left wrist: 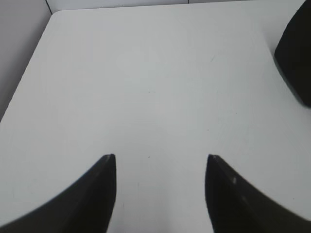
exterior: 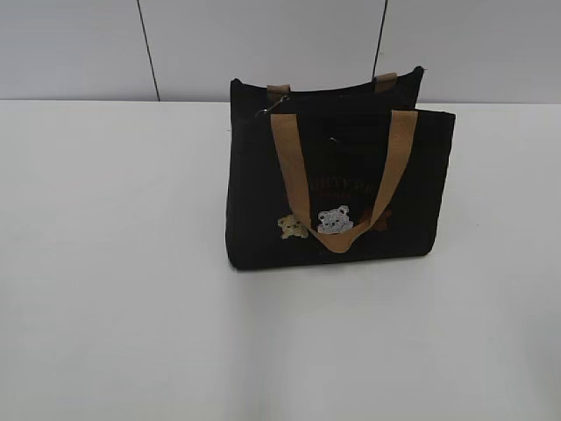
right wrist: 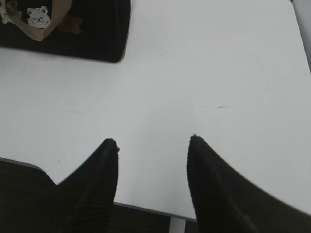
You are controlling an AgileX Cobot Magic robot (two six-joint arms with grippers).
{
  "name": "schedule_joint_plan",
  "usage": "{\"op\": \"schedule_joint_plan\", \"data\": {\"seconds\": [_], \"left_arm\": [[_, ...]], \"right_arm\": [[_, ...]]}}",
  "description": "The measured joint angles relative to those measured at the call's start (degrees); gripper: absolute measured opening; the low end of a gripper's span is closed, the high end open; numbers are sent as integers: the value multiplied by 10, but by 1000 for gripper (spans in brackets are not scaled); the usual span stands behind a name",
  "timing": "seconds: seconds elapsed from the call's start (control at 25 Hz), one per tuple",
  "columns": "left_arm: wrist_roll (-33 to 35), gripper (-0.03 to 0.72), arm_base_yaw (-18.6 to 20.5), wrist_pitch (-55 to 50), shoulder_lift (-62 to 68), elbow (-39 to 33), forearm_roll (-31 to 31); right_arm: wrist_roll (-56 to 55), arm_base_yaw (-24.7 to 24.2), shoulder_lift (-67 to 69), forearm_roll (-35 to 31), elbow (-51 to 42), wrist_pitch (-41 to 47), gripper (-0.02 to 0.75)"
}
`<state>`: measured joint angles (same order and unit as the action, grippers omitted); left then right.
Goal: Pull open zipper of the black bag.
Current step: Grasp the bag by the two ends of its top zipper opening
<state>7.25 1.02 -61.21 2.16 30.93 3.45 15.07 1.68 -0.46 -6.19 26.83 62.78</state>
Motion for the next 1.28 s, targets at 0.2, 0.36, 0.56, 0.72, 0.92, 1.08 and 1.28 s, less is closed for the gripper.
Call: {"op": "schedule_joint_plan", "data": {"seconds": [0.2,0.36,0.56,0.72,0.92,1.08,1.28], "left_arm": [[0,436,0,0,0,0,0],[0,436,0,0,0,0,0],[0,436,0,0,0,0,0],[0,436,0,0,0,0,0],[0,436,0,0,0,0,0],[0,436,0,0,0,0,0],[0,436,0,0,0,0,0]], "right_arm": [[0,0,0,0,0,0,358],[0,0,0,0,0,0,358],[0,0,0,0,0,0,358],[0,0,0,0,0,0,358],[0,0,0,0,0,0,358],[0,0,0,0,0,0,358],[0,0,0,0,0,0,358]]}}
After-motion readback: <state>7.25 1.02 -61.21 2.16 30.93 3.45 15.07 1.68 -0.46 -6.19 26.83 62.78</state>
